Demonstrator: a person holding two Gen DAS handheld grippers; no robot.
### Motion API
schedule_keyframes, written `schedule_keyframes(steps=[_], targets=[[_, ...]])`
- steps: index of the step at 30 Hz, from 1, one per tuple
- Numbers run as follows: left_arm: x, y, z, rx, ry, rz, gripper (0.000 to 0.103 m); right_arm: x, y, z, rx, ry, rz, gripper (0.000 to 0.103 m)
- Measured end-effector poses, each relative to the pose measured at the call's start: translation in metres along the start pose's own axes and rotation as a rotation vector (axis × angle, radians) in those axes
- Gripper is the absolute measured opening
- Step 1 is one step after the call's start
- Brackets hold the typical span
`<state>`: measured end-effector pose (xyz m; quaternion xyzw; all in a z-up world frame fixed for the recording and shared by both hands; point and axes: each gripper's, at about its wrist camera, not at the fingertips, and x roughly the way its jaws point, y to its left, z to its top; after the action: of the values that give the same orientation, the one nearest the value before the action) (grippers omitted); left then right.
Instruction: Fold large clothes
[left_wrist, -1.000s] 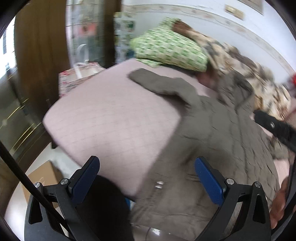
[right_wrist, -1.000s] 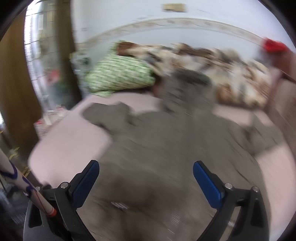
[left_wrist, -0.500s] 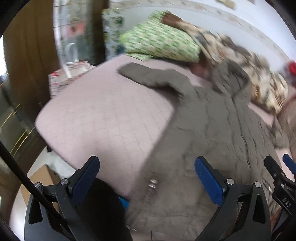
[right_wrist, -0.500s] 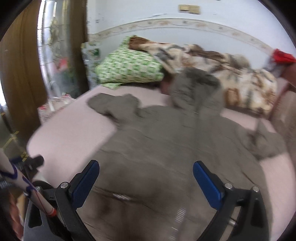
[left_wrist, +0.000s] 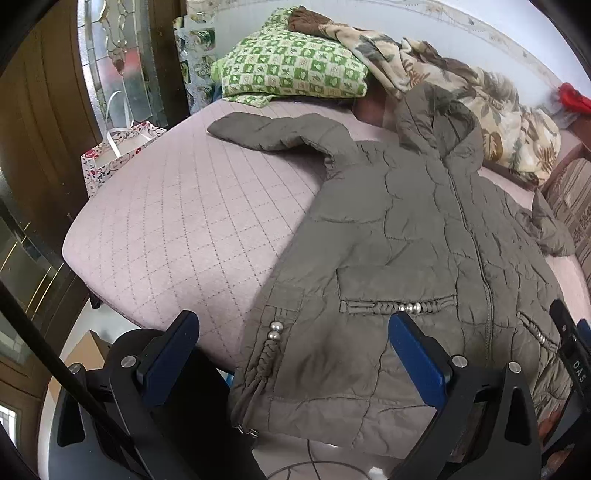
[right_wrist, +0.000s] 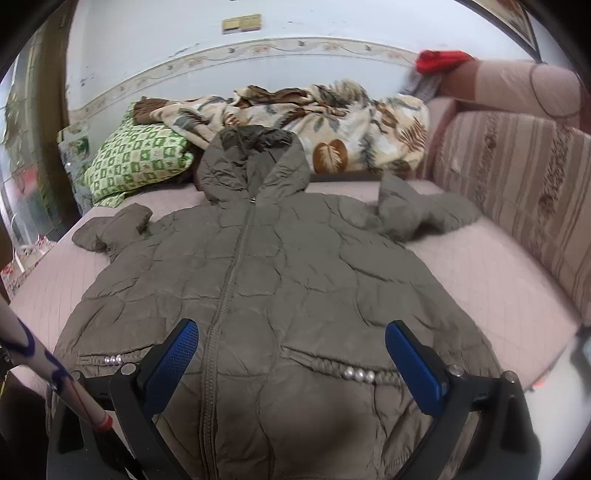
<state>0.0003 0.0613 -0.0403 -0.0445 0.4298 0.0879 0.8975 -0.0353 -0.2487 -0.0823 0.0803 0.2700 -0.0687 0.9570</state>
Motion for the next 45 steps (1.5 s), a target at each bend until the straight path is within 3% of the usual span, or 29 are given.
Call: schedule_keyframes(steps=[4,13,17,25,30,35,41,45], targets=[[0.001,-0.001,0.0,-0.005,0.008,-0.003,0.102,-0.003,-0.007,-0.008,0.016,0.001,-0.009,0.103],[0.012,0.008,0.005,-0.026,0.021,0.002,0.102,0.009,-0.026,-0.016,0.055,0.118,0.017,0.103],[0.018,0.009,0.005,-0.03,0.028,0.006,0.102,0.016,-0.029,-0.02,0.064,0.138,-0.011,0.1],[0.022,0.005,0.006,-0.014,0.027,-0.001,0.102,0.02,-0.028,-0.02,0.049,0.137,-0.024,0.099],[0.024,-0.003,0.012,0.027,0.003,0.039,0.102,0.021,-0.031,-0.018,0.06,0.134,-0.037,0.099],[0.031,0.005,0.015,-0.009,0.028,0.037,0.102,0.024,-0.031,-0.02,0.045,0.139,-0.024,0.099],[0.034,0.014,0.013,-0.032,0.045,0.04,0.102,0.029,-0.008,-0.023,-0.036,0.148,-0.001,0.099],[0.022,0.019,0.013,-0.03,-0.003,0.037,0.102,0.026,0.003,-0.022,-0.059,0.14,0.019,0.099]])
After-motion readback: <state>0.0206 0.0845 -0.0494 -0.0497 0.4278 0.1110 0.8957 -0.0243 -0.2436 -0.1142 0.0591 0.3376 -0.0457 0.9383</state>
